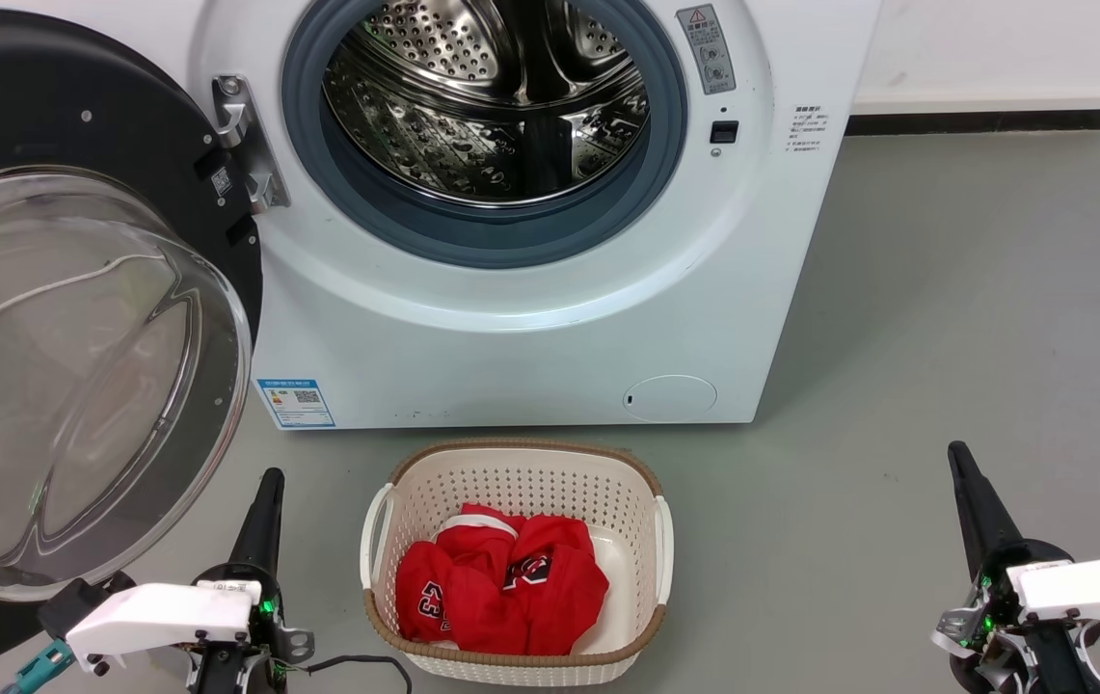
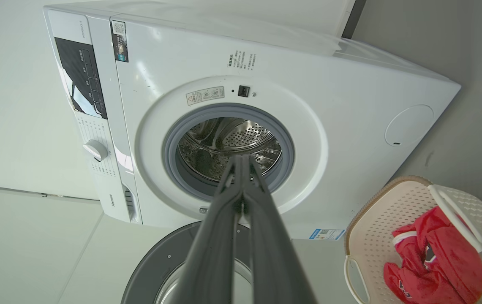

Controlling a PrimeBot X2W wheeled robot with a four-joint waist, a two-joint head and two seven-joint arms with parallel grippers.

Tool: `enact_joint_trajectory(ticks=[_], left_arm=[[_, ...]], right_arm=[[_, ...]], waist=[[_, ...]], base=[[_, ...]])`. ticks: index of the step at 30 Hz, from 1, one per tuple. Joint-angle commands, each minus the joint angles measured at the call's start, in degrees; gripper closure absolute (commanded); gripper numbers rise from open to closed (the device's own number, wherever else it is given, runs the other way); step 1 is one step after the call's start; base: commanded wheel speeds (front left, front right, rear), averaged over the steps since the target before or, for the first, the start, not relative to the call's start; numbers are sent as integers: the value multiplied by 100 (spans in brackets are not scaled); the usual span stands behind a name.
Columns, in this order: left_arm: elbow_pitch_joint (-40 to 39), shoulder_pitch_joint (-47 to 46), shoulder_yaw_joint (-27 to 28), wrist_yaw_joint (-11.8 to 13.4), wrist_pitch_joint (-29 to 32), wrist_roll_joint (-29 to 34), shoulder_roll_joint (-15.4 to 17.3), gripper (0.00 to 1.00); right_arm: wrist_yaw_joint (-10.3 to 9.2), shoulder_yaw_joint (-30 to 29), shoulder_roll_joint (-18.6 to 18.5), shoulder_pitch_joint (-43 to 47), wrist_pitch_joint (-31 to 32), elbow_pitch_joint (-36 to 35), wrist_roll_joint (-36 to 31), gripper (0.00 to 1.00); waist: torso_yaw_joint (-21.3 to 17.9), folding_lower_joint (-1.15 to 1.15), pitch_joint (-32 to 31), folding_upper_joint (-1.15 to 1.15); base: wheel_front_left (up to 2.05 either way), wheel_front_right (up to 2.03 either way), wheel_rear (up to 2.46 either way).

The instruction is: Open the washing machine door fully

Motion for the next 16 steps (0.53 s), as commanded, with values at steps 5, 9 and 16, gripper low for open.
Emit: enact_joint_trajectory(ticks=[5,9,16], left_arm=[[21,-103,31,-50,78,-268,15,100],[42,-124,43,-59,117,-450,16,100],[78,-161,61,-83,194,-748,16,100]], right_arm=[[0,-38,-4,-109,78,18,268,100],[0,-60,1,-132,127,36,436,100],[0,-93,12,-165,204,66,726,100]], waist=[[1,0,-6,0],[2,0,-11,0],[4,0,-20,0]], base=[[0,0,0],[0,0,0],[0,0,0]])
